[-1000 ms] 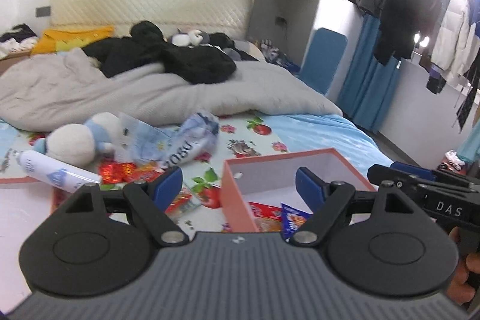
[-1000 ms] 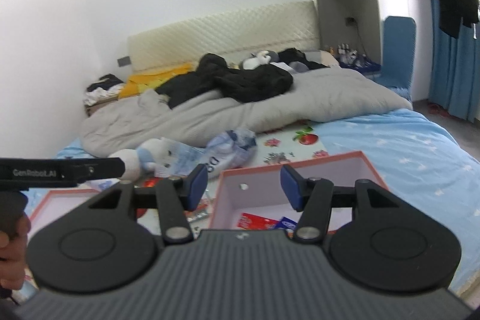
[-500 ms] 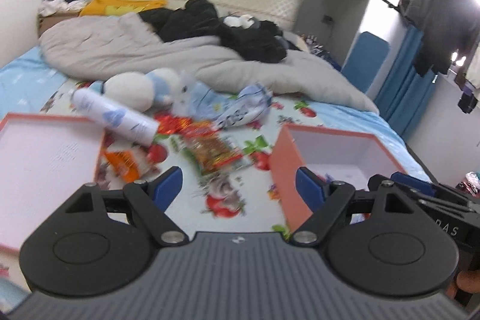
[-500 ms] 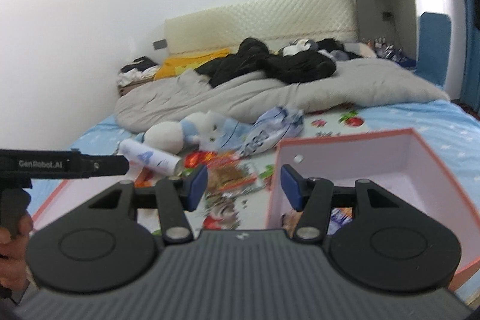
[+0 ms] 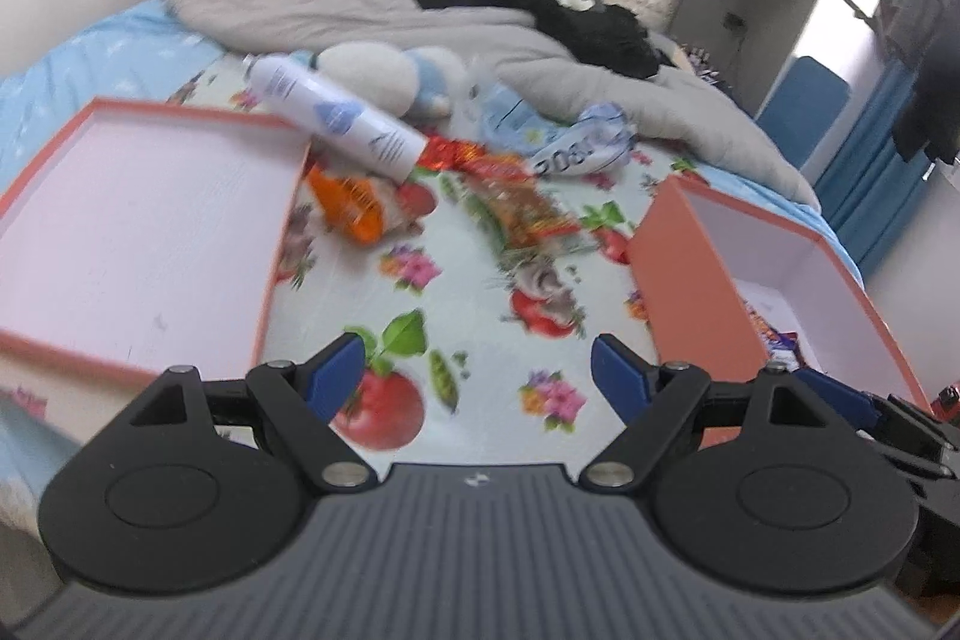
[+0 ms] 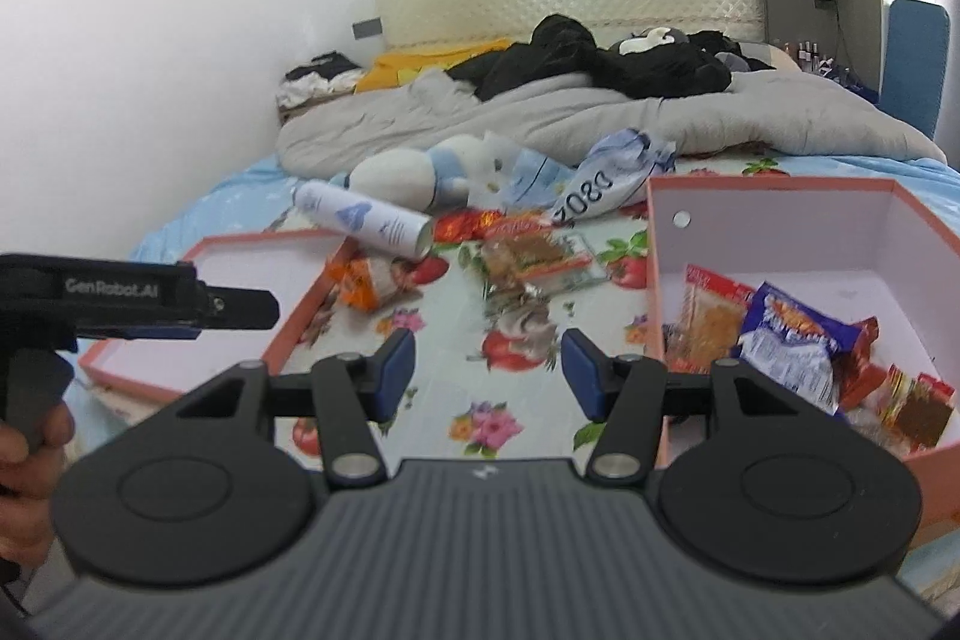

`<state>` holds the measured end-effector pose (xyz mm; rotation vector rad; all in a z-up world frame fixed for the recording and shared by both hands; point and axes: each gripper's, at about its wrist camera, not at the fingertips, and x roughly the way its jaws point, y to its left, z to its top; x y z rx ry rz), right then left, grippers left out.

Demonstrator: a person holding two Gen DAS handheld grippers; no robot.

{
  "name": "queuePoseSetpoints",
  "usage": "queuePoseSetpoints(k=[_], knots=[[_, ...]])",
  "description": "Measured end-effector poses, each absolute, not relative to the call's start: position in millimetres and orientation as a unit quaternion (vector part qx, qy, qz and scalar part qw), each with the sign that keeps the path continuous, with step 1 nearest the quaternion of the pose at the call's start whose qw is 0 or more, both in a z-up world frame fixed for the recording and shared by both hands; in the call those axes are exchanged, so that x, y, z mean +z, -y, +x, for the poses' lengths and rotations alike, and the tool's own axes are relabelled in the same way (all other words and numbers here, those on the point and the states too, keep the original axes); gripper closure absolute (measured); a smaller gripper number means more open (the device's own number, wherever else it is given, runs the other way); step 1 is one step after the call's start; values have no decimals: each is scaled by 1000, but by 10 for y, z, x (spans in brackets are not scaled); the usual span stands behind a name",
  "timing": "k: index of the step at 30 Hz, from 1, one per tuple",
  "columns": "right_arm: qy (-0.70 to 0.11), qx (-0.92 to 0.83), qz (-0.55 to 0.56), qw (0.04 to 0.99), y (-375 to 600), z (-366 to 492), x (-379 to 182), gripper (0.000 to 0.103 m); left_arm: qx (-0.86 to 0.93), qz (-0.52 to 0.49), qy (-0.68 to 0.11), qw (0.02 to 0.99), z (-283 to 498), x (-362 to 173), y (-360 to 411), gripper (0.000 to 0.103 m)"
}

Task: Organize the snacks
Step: 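Move both tools back from the box toward the remaining snacks, then lower left tool to orange snack bag while right lowers to red-label packet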

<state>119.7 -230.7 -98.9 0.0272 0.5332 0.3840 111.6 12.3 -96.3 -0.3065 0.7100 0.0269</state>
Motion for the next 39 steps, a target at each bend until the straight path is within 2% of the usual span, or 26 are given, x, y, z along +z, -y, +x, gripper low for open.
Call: queuePoseSetpoints(k=[7, 15, 23, 30, 39], knots=[[-265, 187, -36, 945, 2090, 1188, -1142, 46, 29, -168, -361, 917, 1111, -1211, -257, 18], [-247, 155, -119, 949, 1793, 1470, -1360, 48, 40, -197, -361, 911, 1456, -1474, -435, 18], [-248, 126, -172, 945, 1536, 1996, -1668, 53, 48, -218, -364, 904, 2011, -1692, -562, 19], [-254, 111, -223, 935, 1348, 2514, -1992, 63, 62, -227, -367, 900, 2519, -1856, -643, 19], [-251, 97, -277, 922, 1113, 3065, -2303, 69, 95, -242, -367, 893, 3062, -2077, -772, 22]])
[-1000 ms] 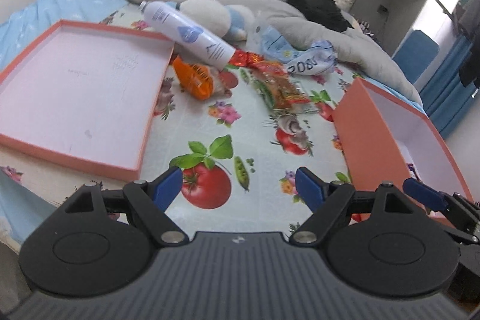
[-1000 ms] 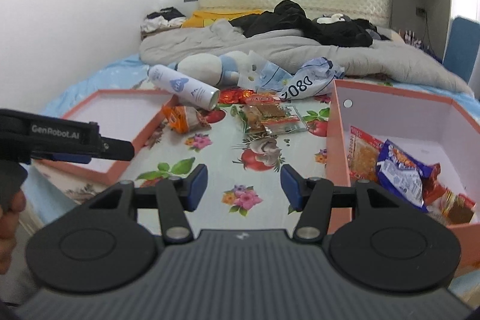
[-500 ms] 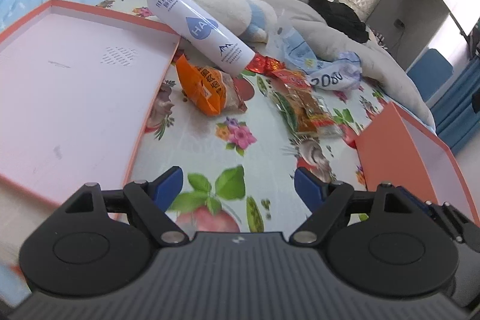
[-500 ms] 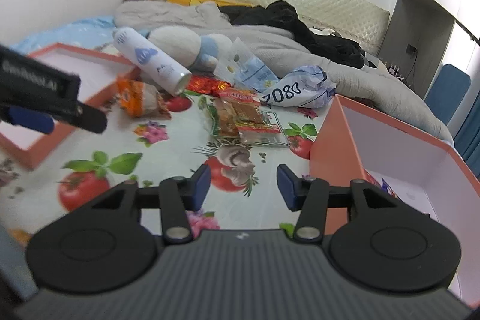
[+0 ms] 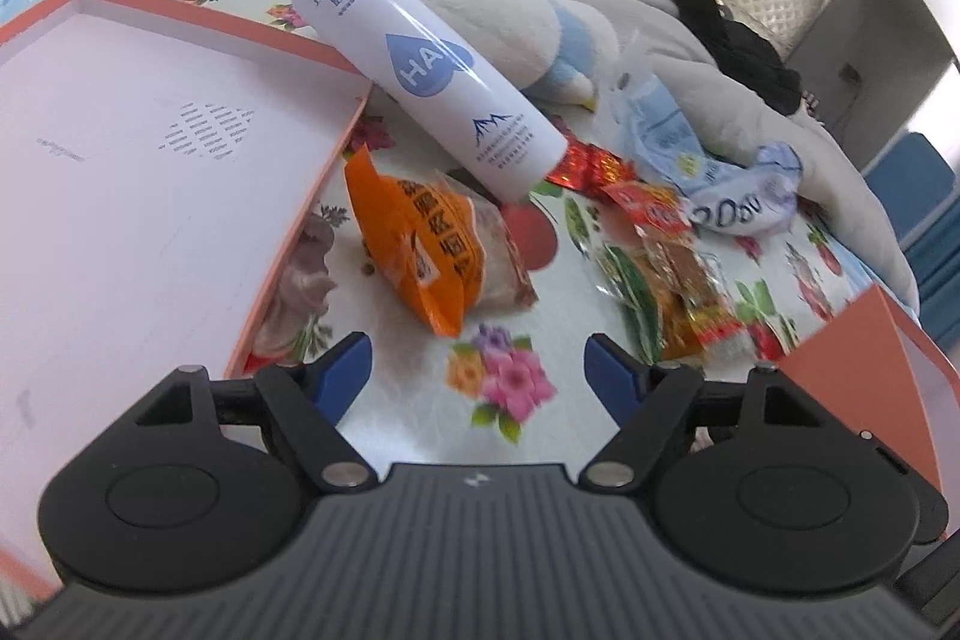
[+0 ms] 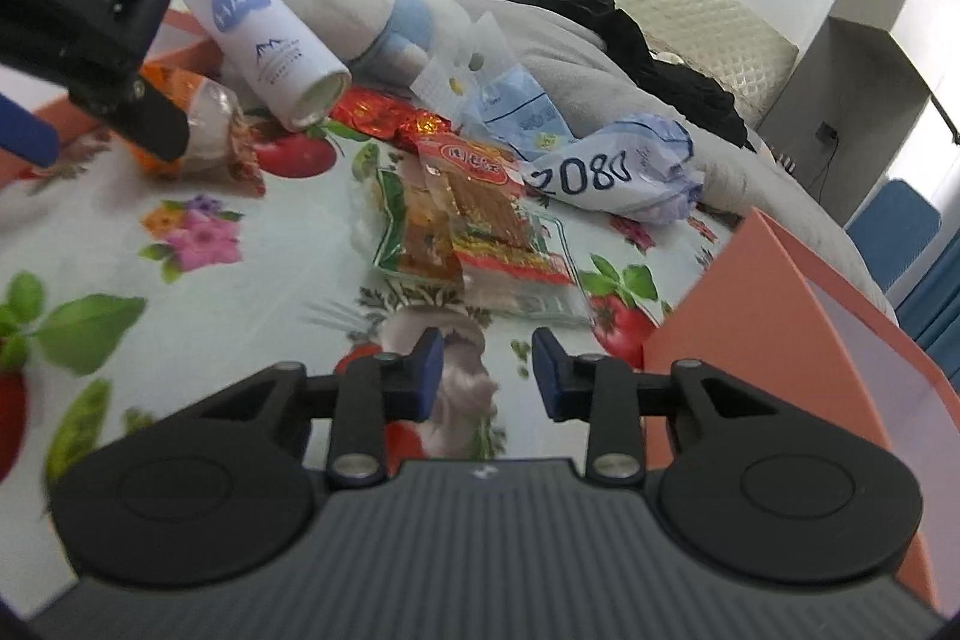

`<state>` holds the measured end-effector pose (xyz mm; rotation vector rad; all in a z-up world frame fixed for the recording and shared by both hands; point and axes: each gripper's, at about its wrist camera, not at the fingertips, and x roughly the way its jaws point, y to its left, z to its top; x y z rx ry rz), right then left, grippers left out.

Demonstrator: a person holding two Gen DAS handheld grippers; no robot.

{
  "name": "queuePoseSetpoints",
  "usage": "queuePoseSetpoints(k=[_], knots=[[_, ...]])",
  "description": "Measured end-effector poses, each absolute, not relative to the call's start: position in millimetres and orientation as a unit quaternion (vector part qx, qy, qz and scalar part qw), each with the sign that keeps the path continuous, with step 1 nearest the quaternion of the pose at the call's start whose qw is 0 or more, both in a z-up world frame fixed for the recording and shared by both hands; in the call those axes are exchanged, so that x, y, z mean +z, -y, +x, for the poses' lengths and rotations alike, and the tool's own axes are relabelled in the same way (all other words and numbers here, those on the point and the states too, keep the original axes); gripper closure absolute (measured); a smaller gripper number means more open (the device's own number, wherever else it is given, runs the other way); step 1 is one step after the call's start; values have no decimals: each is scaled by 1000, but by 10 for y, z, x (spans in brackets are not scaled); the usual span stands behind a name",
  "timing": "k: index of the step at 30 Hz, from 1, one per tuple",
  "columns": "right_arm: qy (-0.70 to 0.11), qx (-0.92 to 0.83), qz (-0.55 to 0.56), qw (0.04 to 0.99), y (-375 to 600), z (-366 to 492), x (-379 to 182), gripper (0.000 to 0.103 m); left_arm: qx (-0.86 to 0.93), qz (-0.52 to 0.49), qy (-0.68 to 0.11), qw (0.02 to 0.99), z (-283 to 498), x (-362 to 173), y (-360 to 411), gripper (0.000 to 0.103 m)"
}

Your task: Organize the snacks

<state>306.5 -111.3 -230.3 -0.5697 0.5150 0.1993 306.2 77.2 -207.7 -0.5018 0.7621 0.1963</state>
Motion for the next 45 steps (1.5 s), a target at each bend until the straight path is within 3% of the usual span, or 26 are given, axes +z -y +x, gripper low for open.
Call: queuePoseSetpoints(k=[12, 14, 16, 17, 23, 31, 45], knots=[[-209, 85, -398, 889, 836, 3287, -2608, 71, 123, -253, -338, 898, 3309, -2247, -886, 32], [-207, 84, -402, 888, 822, 3297, -2625, 77, 124, -250, -336, 900, 3340, -2254, -903, 36], [-211, 83, -405, 886, 818, 3312, -2643, 90, 122, -251, -339, 899, 3376, -2273, -915, 41], [-209, 81, -404, 887, 821, 3309, -2640, 90, 122, -253, -340, 897, 3391, -2287, -928, 47], [-197, 77, -403, 890, 833, 3182, -2547, 100, 117, -255, -340, 898, 3353, -2274, -938, 56], [-204, 89, -406, 886, 898, 2802, -2404, 100, 102, -246, -349, 898, 2921, -2159, -811, 69], [-226, 123, -396, 881, 1113, 1609, -2143, 100, 56, -276, -376, 883, 1816, -2080, -630, 71]])
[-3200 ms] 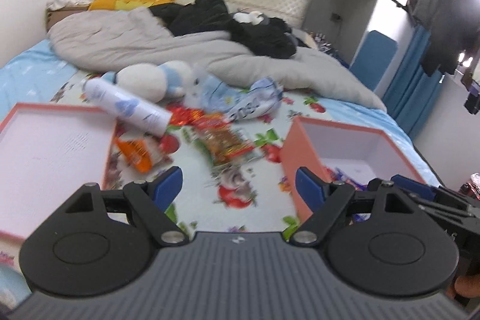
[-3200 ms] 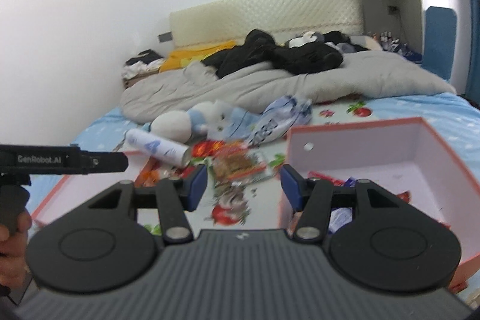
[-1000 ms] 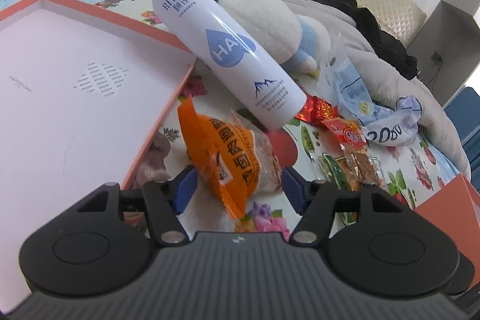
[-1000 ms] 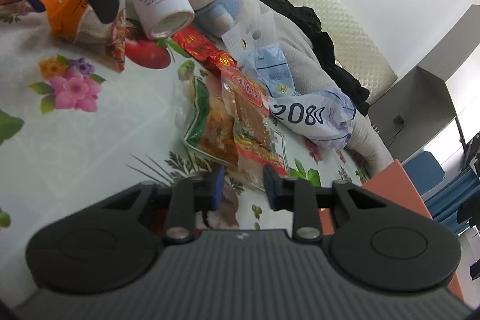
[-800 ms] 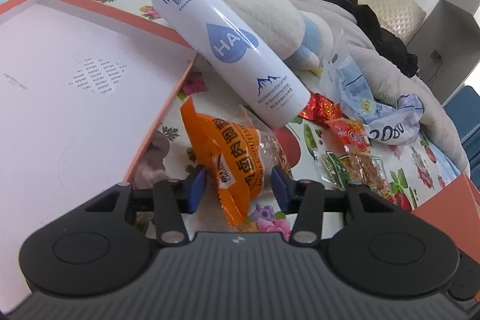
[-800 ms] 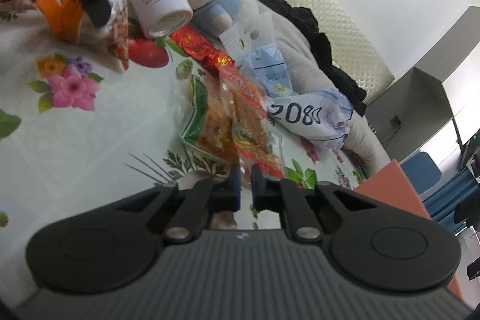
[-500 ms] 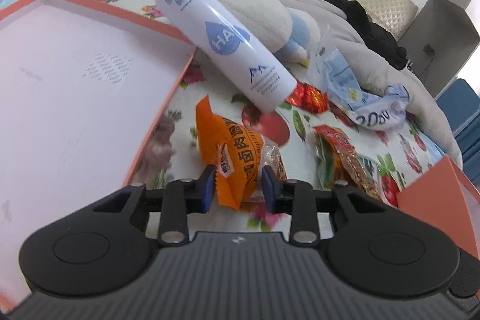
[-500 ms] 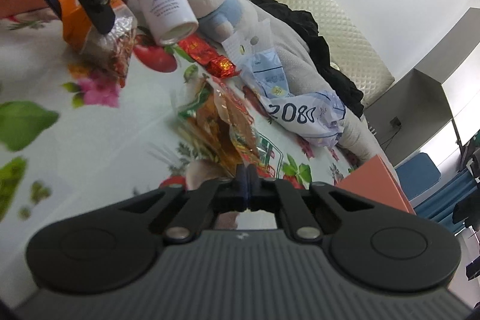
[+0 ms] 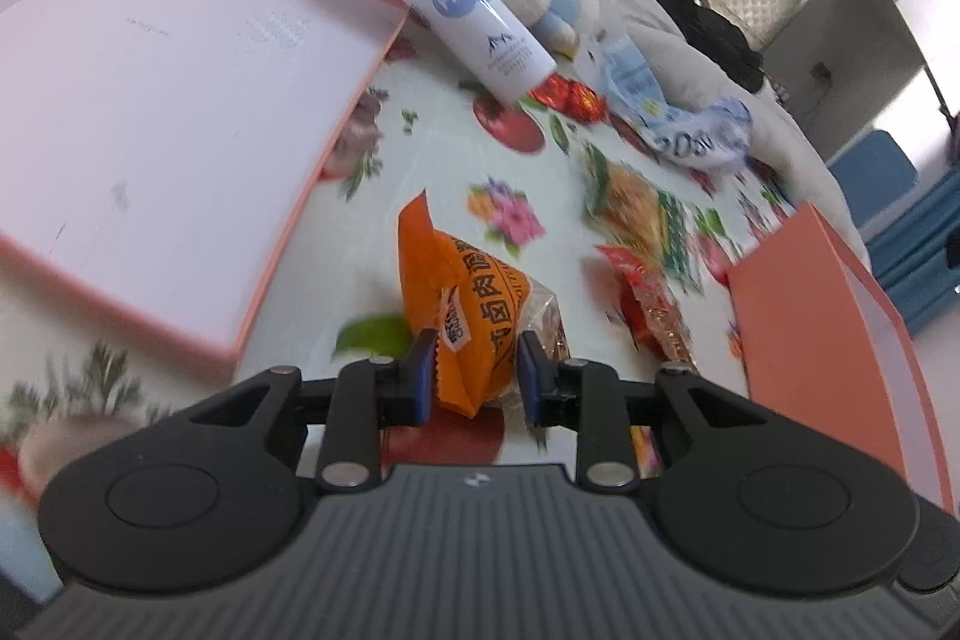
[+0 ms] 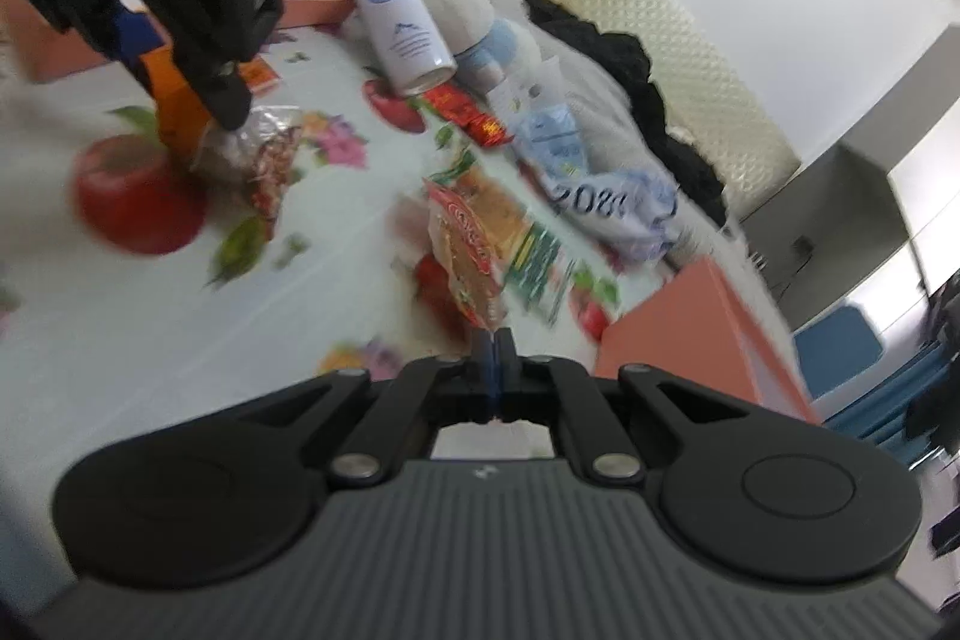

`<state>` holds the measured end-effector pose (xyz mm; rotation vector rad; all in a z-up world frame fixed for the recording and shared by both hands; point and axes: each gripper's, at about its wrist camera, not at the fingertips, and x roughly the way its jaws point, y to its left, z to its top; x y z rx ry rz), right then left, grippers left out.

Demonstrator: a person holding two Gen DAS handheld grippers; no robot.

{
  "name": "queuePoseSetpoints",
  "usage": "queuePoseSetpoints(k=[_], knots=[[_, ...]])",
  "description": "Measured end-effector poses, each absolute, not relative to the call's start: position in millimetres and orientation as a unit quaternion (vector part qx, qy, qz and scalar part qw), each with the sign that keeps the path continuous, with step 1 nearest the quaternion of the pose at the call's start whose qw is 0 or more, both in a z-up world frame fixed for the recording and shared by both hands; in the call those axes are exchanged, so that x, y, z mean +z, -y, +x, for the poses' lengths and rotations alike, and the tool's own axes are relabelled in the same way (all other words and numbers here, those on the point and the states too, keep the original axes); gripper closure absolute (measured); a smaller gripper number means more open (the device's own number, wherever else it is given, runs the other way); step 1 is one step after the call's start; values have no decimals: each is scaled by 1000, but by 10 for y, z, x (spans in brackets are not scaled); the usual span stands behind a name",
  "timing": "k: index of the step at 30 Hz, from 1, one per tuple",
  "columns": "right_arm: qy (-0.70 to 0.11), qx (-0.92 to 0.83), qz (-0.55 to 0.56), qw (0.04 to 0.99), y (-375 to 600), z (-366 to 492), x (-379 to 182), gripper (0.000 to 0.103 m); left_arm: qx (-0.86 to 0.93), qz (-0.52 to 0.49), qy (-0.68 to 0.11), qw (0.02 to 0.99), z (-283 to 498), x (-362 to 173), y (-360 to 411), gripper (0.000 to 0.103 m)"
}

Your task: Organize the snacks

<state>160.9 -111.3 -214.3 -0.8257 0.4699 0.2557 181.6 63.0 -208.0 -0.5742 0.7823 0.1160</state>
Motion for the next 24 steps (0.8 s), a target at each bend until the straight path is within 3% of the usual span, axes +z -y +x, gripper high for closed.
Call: queuePoseSetpoints(k=[20, 22, 24], knots=[[-311, 225, -270, 883, 1425, 685, -1785, 99, 31, -259, -416, 871, 1089, -2045, -468, 70], [-315, 231, -249, 886, 1467, 696, -1758, 96, 32, -253, -420, 871, 1096, -2037, -457, 65], [-323, 241, -225, 887, 1517, 733, -1742, 94, 31, -250, -421, 872, 1109, -2031, -449, 51]])
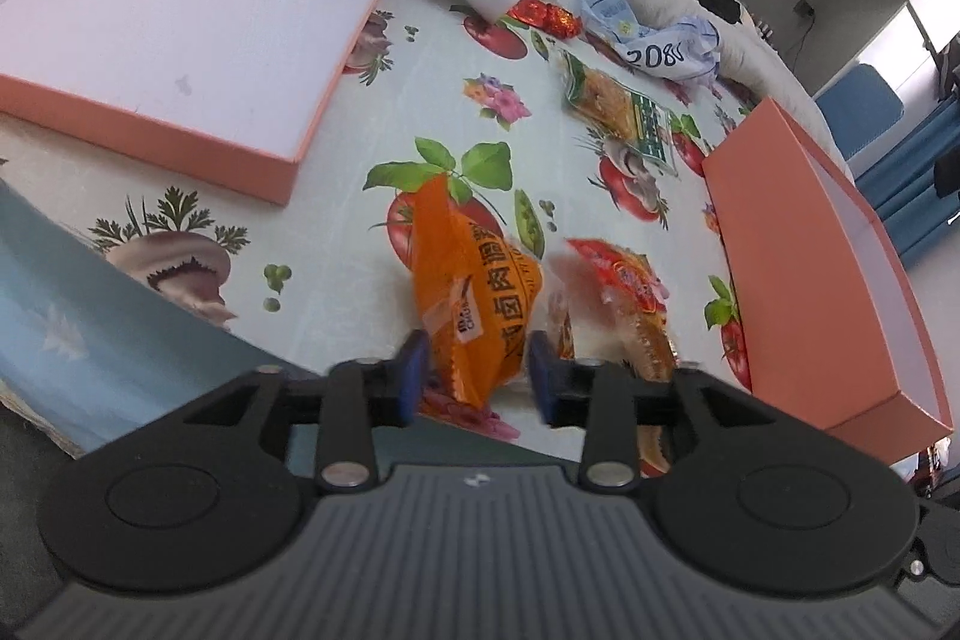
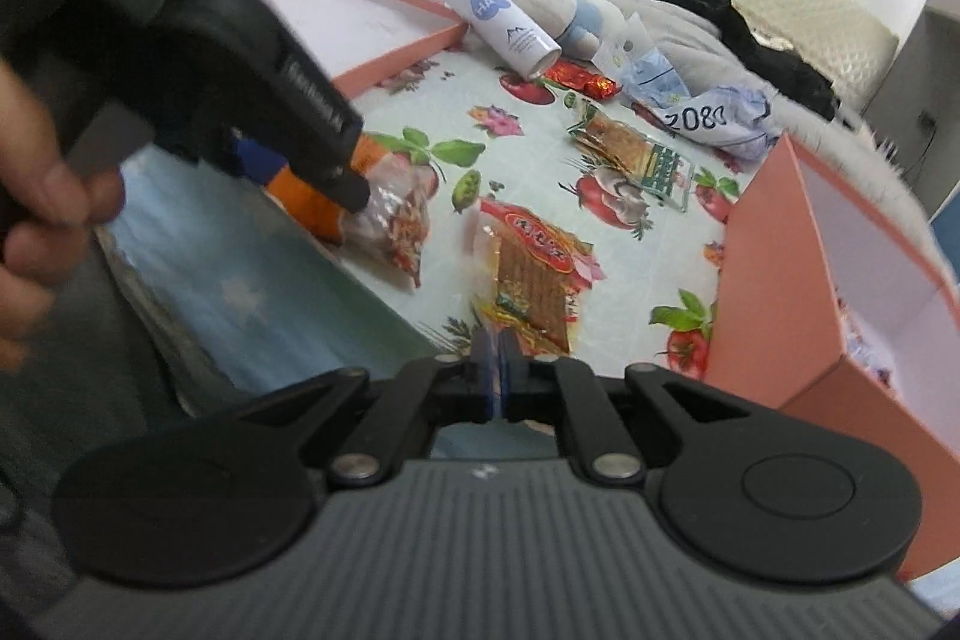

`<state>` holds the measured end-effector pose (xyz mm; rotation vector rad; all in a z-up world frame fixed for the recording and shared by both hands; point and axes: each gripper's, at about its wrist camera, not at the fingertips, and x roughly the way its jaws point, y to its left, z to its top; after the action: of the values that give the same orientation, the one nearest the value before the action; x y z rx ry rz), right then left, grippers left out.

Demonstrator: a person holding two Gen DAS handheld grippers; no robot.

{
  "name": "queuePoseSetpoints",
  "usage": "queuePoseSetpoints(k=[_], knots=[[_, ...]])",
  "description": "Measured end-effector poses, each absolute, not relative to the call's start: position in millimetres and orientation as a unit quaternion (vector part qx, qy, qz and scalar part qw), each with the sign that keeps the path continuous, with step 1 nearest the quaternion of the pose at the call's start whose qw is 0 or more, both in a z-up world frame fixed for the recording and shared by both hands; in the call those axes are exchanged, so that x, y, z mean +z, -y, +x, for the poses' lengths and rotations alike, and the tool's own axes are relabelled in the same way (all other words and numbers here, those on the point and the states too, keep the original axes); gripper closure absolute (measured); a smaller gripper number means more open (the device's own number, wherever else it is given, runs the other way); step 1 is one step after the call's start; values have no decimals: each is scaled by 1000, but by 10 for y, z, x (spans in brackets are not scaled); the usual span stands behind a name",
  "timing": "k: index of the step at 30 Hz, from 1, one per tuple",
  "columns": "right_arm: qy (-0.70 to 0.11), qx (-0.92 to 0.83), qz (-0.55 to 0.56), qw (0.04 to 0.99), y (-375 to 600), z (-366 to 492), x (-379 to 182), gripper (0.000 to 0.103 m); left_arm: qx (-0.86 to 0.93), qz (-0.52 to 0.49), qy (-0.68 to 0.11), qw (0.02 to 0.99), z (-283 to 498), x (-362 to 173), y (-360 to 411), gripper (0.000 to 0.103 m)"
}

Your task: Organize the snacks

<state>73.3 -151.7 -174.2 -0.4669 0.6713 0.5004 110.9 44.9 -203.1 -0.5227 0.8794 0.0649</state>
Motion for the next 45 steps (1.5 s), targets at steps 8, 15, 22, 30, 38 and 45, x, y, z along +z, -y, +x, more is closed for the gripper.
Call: queuePoseSetpoints(k=[8, 15, 22, 30, 38, 45], knots=[[-340, 273, -109, 894, 1701, 945, -1684, 28, 31, -238, -409, 880, 1176, -1969, -483, 32], [-352, 245, -107, 897, 1678, 1330, -1847, 15, 22, -231, -420, 877, 1323, -2056, -482, 31], [-389, 226, -125, 884, 1603, 1674, -2161, 15, 18, -197, -417, 887, 1407, -2047, -382, 31], [-401, 247, -105, 876, 1628, 1785, -2259, 18, 12, -173, -419, 891, 1444, -2040, -321, 31], [-392, 275, -119, 870, 1506, 1670, -2217, 61, 9, -145, -433, 890, 1523, -2101, -211, 31], [-384, 256, -113, 880, 1489, 1630, -2185, 88, 6, -169, -430, 887, 1534, -2200, -239, 36]])
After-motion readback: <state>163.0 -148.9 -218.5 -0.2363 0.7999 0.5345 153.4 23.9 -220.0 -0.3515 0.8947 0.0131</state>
